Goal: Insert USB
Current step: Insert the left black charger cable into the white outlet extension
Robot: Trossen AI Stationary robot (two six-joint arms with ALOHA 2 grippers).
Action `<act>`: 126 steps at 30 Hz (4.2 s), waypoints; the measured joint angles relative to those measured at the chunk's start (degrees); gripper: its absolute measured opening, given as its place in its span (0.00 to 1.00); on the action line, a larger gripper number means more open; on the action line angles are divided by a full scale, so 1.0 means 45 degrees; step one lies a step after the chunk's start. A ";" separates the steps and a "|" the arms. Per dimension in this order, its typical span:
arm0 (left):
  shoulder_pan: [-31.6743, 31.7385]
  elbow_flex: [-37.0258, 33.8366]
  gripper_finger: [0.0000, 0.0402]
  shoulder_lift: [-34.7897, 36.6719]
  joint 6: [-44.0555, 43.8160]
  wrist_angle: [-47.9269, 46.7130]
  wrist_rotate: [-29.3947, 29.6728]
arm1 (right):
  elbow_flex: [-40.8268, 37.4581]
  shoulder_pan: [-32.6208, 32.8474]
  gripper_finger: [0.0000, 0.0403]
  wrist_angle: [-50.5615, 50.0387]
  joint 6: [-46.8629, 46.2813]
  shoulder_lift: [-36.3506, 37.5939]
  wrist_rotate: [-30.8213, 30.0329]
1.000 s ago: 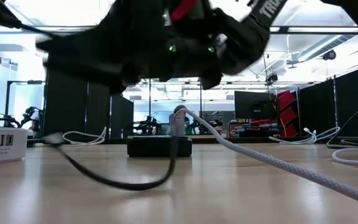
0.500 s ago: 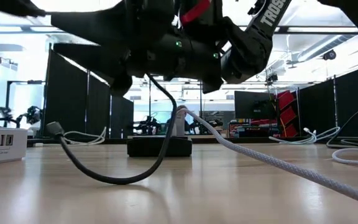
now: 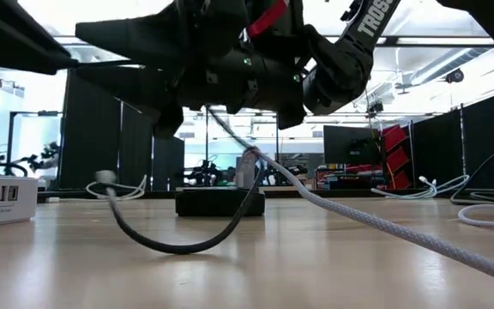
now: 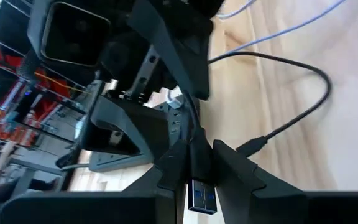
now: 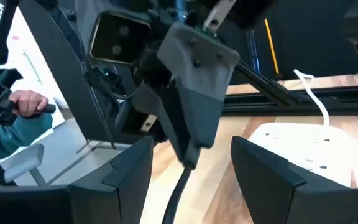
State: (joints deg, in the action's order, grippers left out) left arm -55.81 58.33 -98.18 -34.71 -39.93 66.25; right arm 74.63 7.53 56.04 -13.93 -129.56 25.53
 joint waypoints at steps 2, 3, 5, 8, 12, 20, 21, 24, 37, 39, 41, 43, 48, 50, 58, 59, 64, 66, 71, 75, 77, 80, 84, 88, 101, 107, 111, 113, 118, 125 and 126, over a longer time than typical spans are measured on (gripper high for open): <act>0.0048 0.0000 0.14 -0.0013 0.0013 -0.0095 0.0218 | 0.0000 -0.0035 0.50 -0.0350 0.0048 0.0000 0.0000; 0.0048 0.0011 0.14 -0.0012 0.0014 -0.0165 0.0462 | 0.0000 -0.0072 0.50 -0.0618 0.0112 0.0023 -0.0001; 0.0048 0.0211 0.14 -0.0008 0.0022 -0.0492 0.0796 | 0.0000 -0.0212 0.50 -0.1103 0.0242 0.0053 -0.0008; 0.0048 0.0645 0.14 -0.0010 0.0011 -0.0992 0.0918 | 0.0000 -0.0326 0.50 -0.0974 0.0208 0.0054 -0.0022; 0.0048 0.0915 0.14 -0.0037 0.0003 -0.1505 0.0968 | 0.0000 -0.0241 0.50 -0.0111 0.0178 0.0058 0.0002; 0.0170 0.0933 0.14 -0.0037 -0.0062 -0.1673 0.1036 | 0.0015 0.0084 0.50 0.0694 0.0071 0.0073 -0.0284; 0.0198 0.0933 0.14 -0.0037 -0.0060 -0.1687 0.1046 | 0.0015 0.0117 0.50 0.0702 0.0071 0.0073 -0.0503; 0.0299 0.0933 0.14 -0.0037 -0.0065 -0.1692 0.1124 | 0.0015 0.0230 0.49 0.0650 0.0116 0.0073 -0.1156; 0.0436 0.0931 0.14 -0.0042 -0.0337 -0.1697 0.0828 | 0.0015 0.0300 0.41 0.0981 0.0231 0.0073 -0.1688; 0.0436 0.0928 0.13 -0.0042 -0.0401 -0.1694 0.0750 | 0.0015 0.0300 0.38 0.0962 0.0230 0.0073 -0.1692; 0.0432 0.0923 0.13 -0.0047 -0.0405 -0.1702 0.0725 | 0.0015 0.0300 0.34 0.0958 0.0229 0.0073 -0.1691; 0.0432 0.0919 0.13 -0.0047 -0.0405 -0.1702 0.0725 | 0.0015 0.0300 0.29 0.0967 0.0226 0.0073 -0.1684; 0.0427 0.0869 0.13 -0.0047 -0.0400 -0.1735 0.0682 | 0.0015 0.0295 0.14 0.0799 0.0197 0.0073 -0.1718; 0.0429 0.0865 0.13 -0.0051 -0.0400 -0.1775 0.0619 | 0.0019 0.0290 0.07 0.0632 0.0197 0.0073 -0.1721; 0.0441 0.0865 0.13 -0.0056 -0.0395 -0.1826 -0.0460 | 0.0019 0.0300 0.04 0.0042 0.0430 0.0101 -0.1880; 0.0445 0.0865 0.15 -0.0056 -0.0400 -0.1873 -0.0572 | 0.0019 0.0300 0.04 -0.0115 0.0638 0.0138 -0.2084; 0.0446 0.1056 0.37 -0.0005 -0.0958 -0.2774 -0.1274 | 0.0032 0.0341 0.04 -0.0390 0.1083 0.0195 -0.2969; 0.0441 0.1415 0.42 -0.0003 -0.2237 -0.4225 -0.1346 | 0.0058 0.0353 0.04 -0.0396 0.1227 0.0237 -0.3418; 0.0425 0.2526 0.40 0.0050 -0.8775 -1.0146 -0.2736 | 0.0011 0.0530 0.04 -0.0924 0.1487 0.0233 -0.4523; 0.0406 0.2283 0.30 0.0409 -1.1279 -1.0552 -0.4846 | 0.0015 0.0883 0.04 -0.1180 0.2293 0.0233 -0.5835; 0.0388 0.2059 0.24 0.0556 -1.1705 -1.0076 -0.5276 | 0.0010 0.1058 0.04 -0.1241 0.2594 0.0228 -0.6149; 0.0335 0.1490 0.14 0.0460 -1.2997 -0.9977 -0.5947 | 0.0015 0.1325 0.04 -0.1208 0.2684 0.0228 -0.6351; 0.0191 0.0654 0.04 0.0444 -1.3710 -0.8786 -0.6616 | 0.0010 0.1653 0.04 -0.2509 0.2567 0.0226 -0.6351; 0.0118 0.0051 0.01 0.0429 -1.3747 -0.7282 -0.7044 | 0.0014 0.1884 0.04 -0.2717 0.2619 -0.0150 -0.6386; -0.0325 -0.1113 0.00 0.0167 -1.5540 -0.5847 -0.8546 | 0.1885 0.1879 0.04 -0.3100 0.2260 -0.1893 -0.6715; -0.0702 -0.1218 0.00 0.0036 -1.7267 -0.5731 -0.7984 | 0.2584 0.1858 0.04 -0.4084 0.2707 -0.2084 -0.7364; -0.0765 -0.1229 0.00 0.0015 -1.8001 -0.5336 -0.7510 | 0.2670 0.1805 0.04 -0.4127 0.2908 -0.2083 -0.7738; -0.0769 -0.1229 0.00 -0.0046 -1.8104 -0.5308 -0.7462 | 0.2717 0.1760 0.04 -0.4194 0.2903 -0.2084 -0.7779; -0.0781 -0.1211 0.00 -0.0222 -1.8255 -0.5260 -0.7290 | 0.2739 0.1645 0.04 -0.4495 0.2747 -0.2084 -0.7818; -0.0783 -0.1205 0.00 -0.0348 -1.8855 -0.5223 -0.7197 | 0.2755 0.1504 0.04 -0.4352 0.2436 -0.2347 -0.8018; -0.0778 -0.1205 0.00 -0.0350 -1.8873 -0.5175 -0.7126 | 0.2764 0.1476 0.04 -0.4456 0.2427 -0.2375 -0.8022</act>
State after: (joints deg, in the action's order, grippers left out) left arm -59.31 52.90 -99.75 -119.64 -63.22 34.18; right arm 87.07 14.17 35.99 -3.01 -140.24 -10.57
